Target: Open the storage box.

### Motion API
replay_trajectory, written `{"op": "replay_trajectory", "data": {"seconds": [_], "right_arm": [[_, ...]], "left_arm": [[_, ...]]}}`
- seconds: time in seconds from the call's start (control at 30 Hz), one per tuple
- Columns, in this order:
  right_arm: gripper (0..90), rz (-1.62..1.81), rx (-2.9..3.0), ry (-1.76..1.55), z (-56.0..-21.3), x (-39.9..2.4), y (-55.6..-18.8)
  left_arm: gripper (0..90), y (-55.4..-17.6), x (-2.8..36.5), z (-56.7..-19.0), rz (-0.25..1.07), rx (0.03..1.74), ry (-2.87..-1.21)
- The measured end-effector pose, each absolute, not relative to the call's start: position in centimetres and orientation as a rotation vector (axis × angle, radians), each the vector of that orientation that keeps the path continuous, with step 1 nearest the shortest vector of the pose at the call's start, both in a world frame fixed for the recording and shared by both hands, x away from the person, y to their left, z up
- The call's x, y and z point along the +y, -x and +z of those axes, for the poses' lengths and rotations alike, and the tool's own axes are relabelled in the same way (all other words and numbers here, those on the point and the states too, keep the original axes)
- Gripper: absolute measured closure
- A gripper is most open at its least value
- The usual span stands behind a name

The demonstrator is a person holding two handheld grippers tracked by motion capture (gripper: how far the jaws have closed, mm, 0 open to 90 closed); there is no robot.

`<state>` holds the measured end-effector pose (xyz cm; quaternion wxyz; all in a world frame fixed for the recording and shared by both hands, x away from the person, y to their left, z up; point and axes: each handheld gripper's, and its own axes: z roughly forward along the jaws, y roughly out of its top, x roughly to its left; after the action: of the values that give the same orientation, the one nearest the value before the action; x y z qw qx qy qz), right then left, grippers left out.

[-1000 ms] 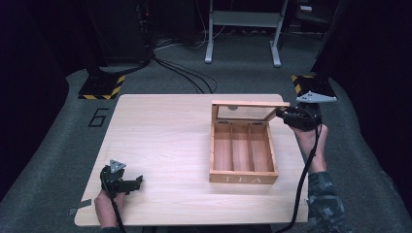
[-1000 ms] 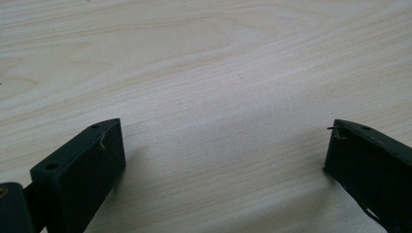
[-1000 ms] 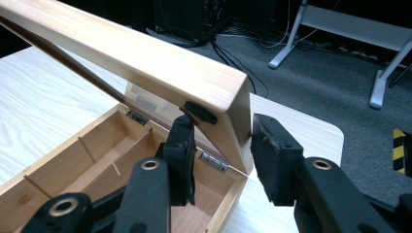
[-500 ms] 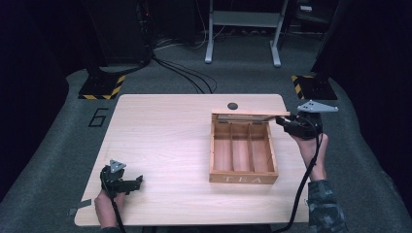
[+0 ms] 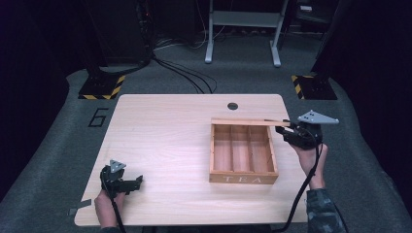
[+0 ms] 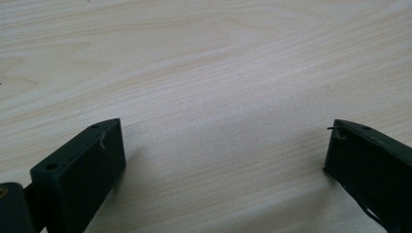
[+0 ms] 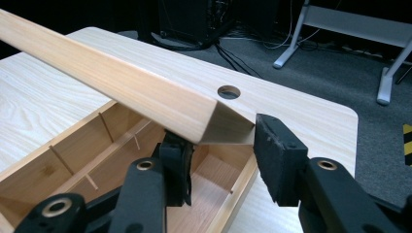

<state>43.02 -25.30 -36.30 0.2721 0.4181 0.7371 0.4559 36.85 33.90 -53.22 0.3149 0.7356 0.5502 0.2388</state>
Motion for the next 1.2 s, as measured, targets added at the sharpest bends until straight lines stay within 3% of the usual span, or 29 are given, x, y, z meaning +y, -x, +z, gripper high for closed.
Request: {"op": "replay_trajectory", "data": {"seconds": [1.2], "right_arm": [[56.6, 1.230, 1.988, -1.207, -42.9, -25.3, -38.3]], "left_arm": [[0.8, -36.8, 33.9, -53.2, 0.629, 1.451, -1.936]]}}
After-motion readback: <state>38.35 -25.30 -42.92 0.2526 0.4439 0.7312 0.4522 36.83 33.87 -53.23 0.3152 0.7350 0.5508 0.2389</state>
